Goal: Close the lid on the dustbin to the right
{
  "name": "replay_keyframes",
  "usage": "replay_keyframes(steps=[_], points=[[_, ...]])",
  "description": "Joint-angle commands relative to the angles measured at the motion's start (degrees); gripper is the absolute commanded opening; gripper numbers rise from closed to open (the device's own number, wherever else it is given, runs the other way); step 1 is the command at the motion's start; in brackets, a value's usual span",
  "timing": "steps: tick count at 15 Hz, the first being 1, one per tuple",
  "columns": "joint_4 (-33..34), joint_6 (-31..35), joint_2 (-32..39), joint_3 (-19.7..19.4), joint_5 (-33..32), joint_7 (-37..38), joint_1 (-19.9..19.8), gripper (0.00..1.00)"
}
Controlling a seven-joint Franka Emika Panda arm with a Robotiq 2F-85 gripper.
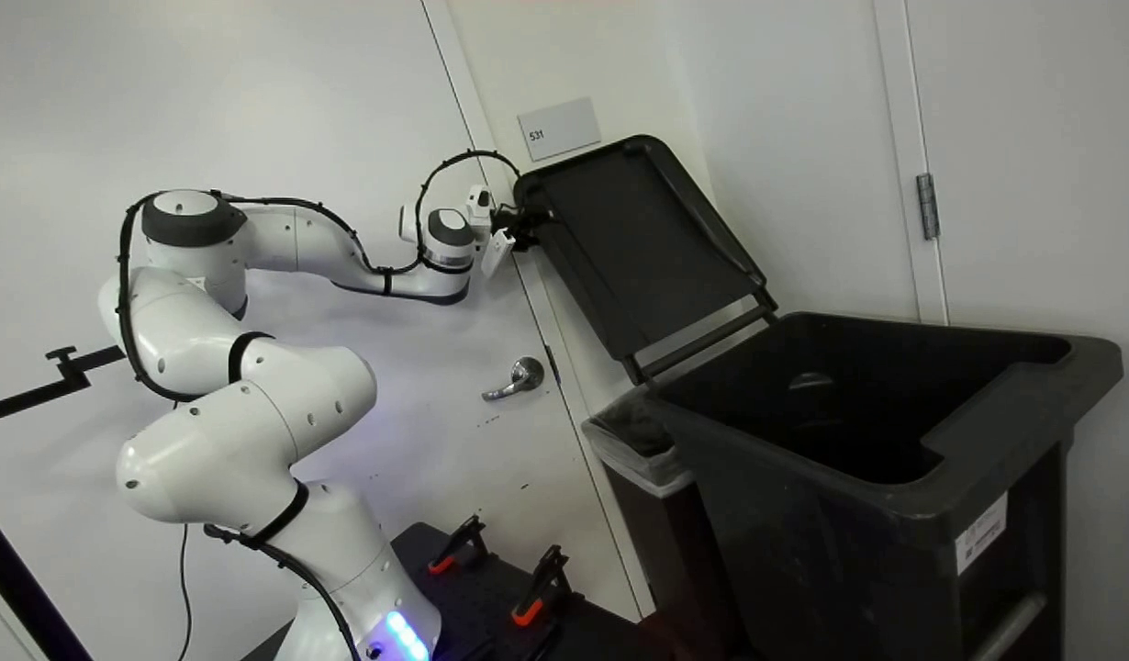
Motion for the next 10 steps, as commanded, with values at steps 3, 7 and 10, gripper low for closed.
replay_keyframes(steps=[3, 7, 10], points=[[1.49, 1.94, 0.44, -0.16, 1.43, -3.95, -0.56, 0.42], [0.27, 2.46, 1.18, -1.31, 1.49, -4.61, 1.69, 0.14], [-1.51, 2.79, 1.67, -3.67, 1.84, -4.59, 4.17, 0.00]])
